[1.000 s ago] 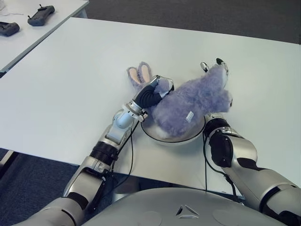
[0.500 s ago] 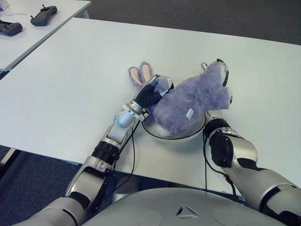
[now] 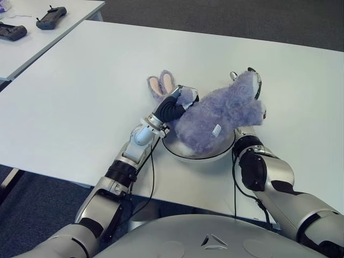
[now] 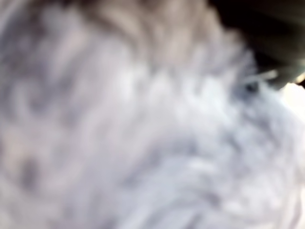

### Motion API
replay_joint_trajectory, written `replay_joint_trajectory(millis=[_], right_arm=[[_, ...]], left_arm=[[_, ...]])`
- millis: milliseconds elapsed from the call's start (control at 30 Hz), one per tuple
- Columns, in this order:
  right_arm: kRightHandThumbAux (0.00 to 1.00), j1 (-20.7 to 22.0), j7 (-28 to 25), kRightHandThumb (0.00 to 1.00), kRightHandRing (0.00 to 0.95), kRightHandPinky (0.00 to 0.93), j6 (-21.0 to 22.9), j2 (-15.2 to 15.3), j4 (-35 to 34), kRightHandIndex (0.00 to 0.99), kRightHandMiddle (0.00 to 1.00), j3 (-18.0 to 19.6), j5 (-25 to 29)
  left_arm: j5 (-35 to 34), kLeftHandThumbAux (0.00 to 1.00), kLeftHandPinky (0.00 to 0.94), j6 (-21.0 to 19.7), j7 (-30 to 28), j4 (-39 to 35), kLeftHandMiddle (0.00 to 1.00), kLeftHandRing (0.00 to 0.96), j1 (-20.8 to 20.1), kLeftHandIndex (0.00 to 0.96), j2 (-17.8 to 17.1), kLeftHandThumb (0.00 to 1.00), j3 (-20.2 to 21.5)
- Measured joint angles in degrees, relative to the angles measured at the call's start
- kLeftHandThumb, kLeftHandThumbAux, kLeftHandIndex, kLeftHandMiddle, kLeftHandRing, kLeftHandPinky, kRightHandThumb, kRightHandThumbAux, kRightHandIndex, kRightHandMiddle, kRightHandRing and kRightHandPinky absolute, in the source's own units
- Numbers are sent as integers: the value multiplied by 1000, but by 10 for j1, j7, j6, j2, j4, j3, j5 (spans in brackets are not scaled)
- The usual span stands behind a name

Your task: Put the doll into the plate.

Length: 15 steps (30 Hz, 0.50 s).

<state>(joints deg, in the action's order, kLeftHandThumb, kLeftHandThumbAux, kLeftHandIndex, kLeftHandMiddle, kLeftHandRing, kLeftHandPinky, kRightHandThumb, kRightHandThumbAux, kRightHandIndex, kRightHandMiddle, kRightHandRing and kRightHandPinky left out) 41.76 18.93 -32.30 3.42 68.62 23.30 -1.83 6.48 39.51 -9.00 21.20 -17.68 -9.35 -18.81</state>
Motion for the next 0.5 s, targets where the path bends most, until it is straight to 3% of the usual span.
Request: replay_joint_trajectory(millis=[500], right_arm=[[790, 0, 0, 24, 91, 90, 0, 0, 0, 213, 139, 0, 0]], left_arm=[[-14, 692, 822, 0, -14, 1, 766, 792, -1, 436, -1, 718, 0]])
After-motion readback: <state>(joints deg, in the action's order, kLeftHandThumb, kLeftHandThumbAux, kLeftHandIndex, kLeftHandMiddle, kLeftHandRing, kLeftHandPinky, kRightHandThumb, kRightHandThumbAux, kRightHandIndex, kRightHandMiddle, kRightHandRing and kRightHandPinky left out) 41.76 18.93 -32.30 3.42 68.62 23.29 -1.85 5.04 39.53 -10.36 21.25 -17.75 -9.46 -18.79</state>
